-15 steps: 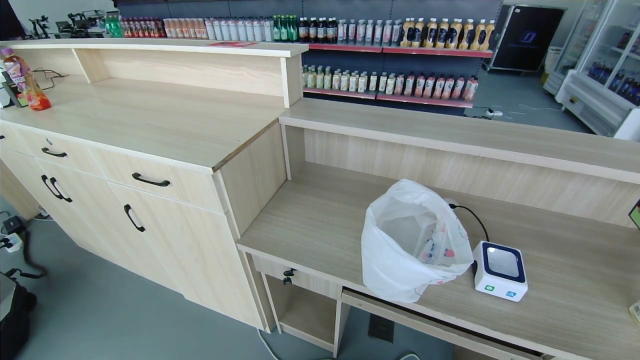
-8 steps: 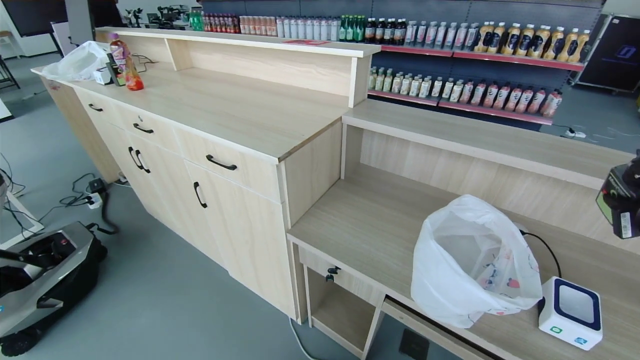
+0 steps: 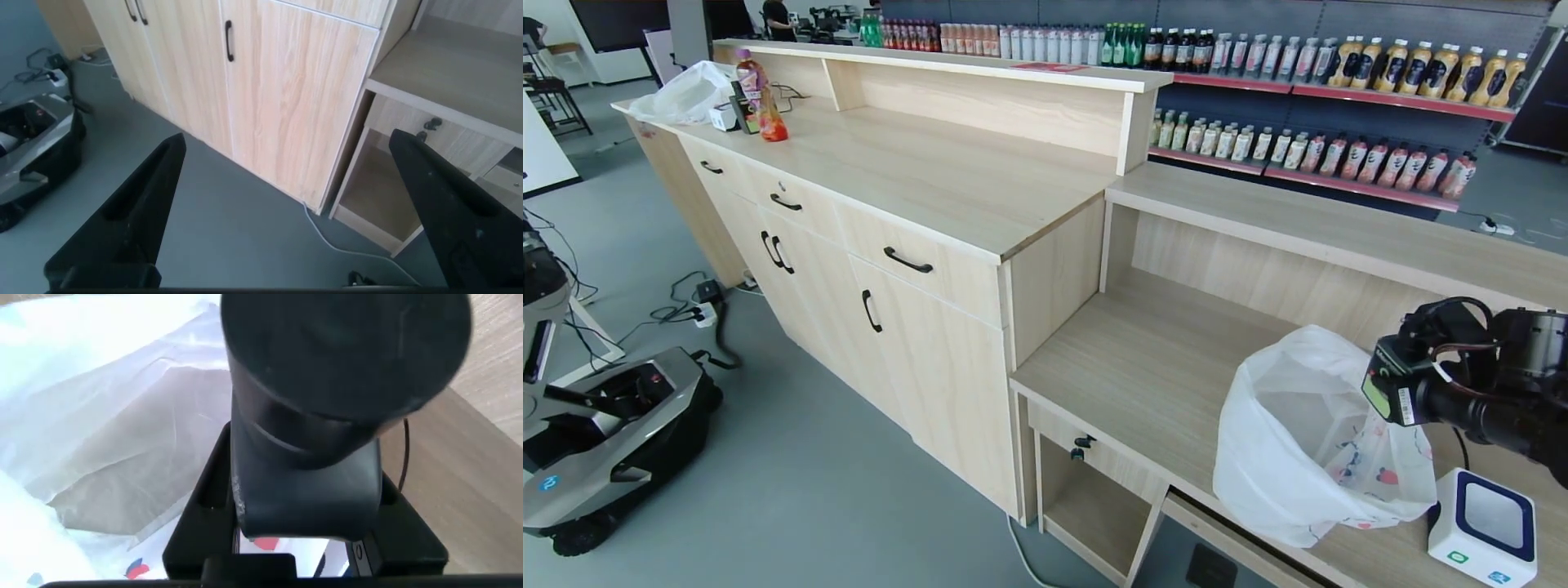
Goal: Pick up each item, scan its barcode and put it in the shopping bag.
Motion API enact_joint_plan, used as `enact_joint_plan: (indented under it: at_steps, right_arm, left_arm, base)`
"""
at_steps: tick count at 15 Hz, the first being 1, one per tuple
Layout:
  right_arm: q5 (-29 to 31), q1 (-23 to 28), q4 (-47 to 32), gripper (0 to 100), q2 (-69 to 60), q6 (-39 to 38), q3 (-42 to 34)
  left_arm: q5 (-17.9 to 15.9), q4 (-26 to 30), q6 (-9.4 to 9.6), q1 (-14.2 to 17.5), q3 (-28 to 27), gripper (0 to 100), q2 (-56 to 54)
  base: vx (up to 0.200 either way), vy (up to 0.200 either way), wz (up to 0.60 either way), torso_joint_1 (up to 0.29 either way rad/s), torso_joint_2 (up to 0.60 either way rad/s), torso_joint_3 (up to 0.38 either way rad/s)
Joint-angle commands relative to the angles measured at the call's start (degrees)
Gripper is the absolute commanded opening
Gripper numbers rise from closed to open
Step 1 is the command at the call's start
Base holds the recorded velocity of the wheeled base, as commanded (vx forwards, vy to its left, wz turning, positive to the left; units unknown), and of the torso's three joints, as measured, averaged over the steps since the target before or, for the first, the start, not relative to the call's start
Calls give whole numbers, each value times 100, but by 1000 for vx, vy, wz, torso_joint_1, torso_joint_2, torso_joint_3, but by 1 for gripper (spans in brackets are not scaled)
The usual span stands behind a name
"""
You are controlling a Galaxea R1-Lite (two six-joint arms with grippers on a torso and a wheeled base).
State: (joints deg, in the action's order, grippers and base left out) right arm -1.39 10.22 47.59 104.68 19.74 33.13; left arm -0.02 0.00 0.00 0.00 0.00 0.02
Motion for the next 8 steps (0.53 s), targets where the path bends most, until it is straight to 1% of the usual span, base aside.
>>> enact_joint_plan:
  at_steps: [1,5,8]
  right_arm:
    - [-10,-20,48,0,676,-31,88]
    - [-107,-28,233,0,1336,-242,440]
    - [-740,-46,664,0,1678,-418,492]
  left_arm:
    - [2,0,0,0,0,100,-2]
    - [2,0,0,0,0,100,-2]
    - [2,0,0,0,0,100,-2]
  base:
    - [0,0,0,0,0,0]
    - [0,0,0,0,0,0]
    - [0,0,0,0,0,0]
